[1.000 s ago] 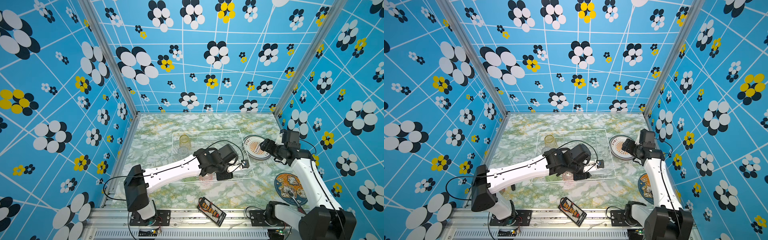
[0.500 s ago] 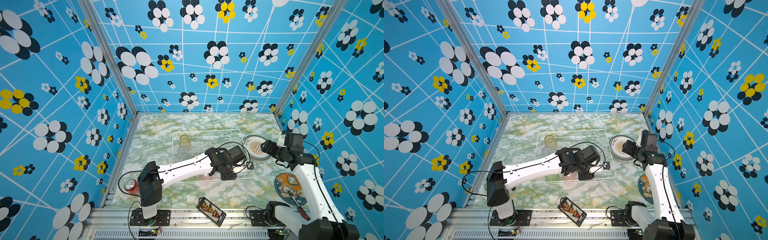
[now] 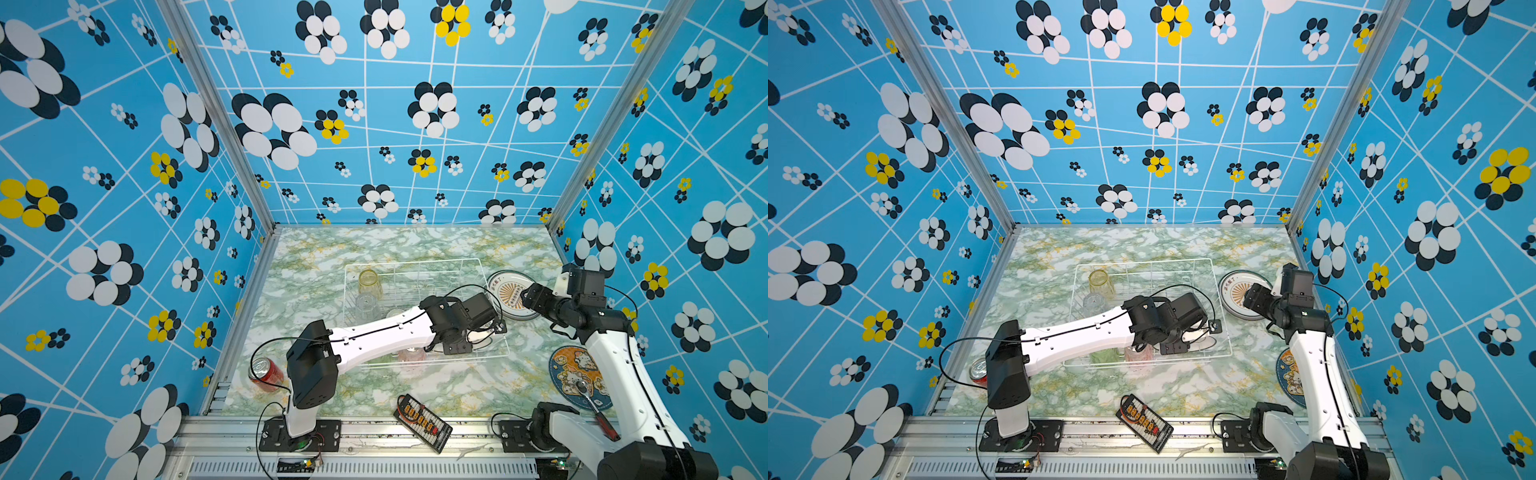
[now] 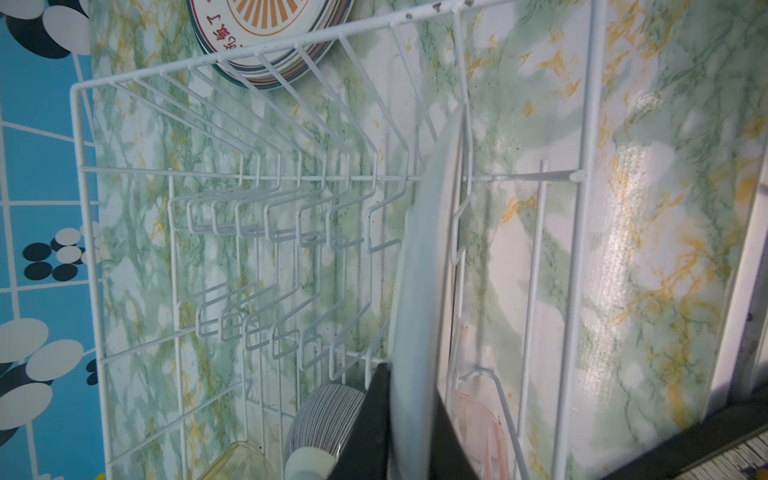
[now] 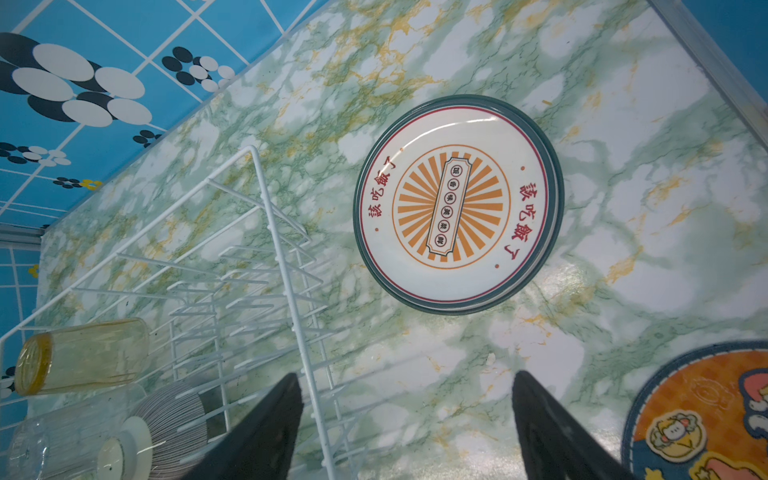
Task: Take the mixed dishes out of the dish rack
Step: 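Grasp the white cloud-logo plate in the rack with the left gripper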
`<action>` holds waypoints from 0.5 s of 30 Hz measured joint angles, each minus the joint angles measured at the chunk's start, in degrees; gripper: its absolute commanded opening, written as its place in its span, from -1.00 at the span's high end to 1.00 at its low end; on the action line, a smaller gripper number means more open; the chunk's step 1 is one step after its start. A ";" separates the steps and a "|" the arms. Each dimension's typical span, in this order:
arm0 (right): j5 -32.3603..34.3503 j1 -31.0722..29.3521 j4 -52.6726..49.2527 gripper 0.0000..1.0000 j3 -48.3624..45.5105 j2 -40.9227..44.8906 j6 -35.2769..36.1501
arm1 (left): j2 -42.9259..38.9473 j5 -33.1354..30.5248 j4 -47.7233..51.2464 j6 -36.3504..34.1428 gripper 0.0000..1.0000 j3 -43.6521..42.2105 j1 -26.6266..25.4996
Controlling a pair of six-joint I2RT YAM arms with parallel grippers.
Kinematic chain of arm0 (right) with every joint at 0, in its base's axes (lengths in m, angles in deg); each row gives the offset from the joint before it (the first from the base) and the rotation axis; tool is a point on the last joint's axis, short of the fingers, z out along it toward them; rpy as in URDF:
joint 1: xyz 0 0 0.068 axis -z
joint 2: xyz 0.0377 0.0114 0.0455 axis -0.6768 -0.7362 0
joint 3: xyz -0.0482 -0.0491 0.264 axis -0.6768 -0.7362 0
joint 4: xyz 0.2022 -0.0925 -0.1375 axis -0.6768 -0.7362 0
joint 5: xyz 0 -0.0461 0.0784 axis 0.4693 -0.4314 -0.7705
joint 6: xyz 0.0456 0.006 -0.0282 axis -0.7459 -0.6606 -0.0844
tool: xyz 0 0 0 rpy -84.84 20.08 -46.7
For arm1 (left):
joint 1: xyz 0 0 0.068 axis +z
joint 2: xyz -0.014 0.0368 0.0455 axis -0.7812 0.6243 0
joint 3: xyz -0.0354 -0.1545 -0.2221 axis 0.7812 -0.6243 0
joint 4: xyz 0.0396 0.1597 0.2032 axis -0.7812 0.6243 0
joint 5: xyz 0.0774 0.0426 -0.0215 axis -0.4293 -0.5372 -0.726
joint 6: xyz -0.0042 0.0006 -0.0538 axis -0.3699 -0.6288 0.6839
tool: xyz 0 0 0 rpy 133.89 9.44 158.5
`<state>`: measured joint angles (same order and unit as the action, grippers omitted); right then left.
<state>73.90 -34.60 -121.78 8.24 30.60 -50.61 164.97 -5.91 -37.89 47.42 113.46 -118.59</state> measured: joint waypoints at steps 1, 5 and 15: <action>0.00 0.00 0.04 -0.62 -0.15 0.00 0.00 | 0.15 -1.29 -0.59 0.11 0.86 0.00 0.02; -0.02 0.00 0.31 -0.62 -0.74 0.00 0.00 | 0.31 -2.19 -0.76 0.37 0.95 0.02 -0.35; -0.66 0.00 2.25 -0.61 -2.10 0.52 -0.04 | -1.66 -5.09 -4.72 0.37 1.00 -3.23 -1.86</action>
<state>73.24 -34.60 -119.52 6.14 31.12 -50.65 163.31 -11.00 -42.61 47.79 110.23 -120.45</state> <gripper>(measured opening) 0.808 0.091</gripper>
